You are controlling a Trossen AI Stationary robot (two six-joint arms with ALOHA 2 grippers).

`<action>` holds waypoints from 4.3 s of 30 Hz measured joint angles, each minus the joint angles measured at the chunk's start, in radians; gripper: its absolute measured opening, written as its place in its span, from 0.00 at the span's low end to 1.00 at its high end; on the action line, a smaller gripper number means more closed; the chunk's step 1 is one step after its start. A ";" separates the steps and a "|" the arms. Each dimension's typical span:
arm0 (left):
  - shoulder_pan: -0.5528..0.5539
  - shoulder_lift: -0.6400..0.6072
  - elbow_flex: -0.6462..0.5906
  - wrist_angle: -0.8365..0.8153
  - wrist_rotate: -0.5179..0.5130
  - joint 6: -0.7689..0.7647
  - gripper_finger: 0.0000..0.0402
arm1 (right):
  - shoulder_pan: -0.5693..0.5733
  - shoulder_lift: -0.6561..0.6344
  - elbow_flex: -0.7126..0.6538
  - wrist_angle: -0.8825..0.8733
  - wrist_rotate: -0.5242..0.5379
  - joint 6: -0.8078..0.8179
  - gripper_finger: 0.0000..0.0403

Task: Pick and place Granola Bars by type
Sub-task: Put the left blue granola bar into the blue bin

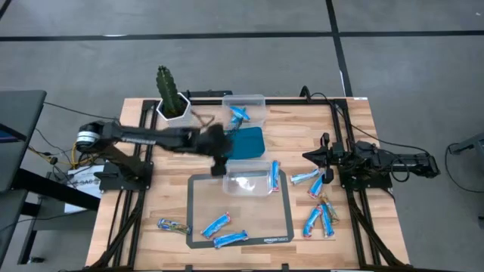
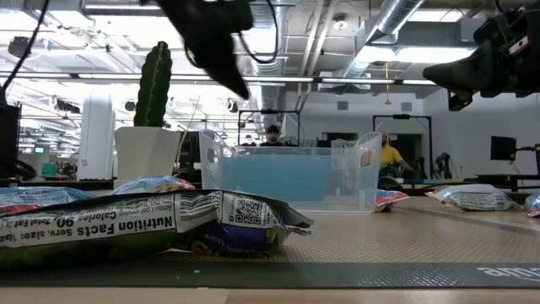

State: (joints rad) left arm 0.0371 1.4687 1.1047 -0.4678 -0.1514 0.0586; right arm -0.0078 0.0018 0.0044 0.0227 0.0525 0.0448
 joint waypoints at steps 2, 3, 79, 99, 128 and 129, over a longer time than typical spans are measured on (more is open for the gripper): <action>-0.061 -0.034 -0.061 0.000 0.000 -0.069 0.38 | 0.000 0.000 0.000 0.000 0.000 0.000 0.00; -0.090 -0.047 -0.089 -0.001 -0.002 -0.105 0.38 | 0.000 0.000 0.000 0.000 0.000 0.000 0.00; -0.821 0.200 -0.219 -0.161 0.203 -0.837 0.18 | 0.000 0.000 0.000 0.000 0.000 0.000 0.00; -0.682 0.009 -0.221 -0.084 -0.023 -0.767 0.22 | 0.000 0.000 0.000 0.000 0.000 0.000 0.00; -0.753 0.105 -0.220 -0.139 0.136 -0.779 0.39 | 0.000 0.000 0.000 0.000 0.000 0.000 0.00; -0.753 0.109 -0.220 -0.138 0.138 -0.779 0.40 | 0.000 0.000 0.000 0.000 0.000 0.000 0.00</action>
State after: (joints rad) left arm -0.7162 1.5776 0.8848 -0.6061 -0.0136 -0.7208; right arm -0.0079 0.0019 0.0044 0.0225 0.0525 0.0448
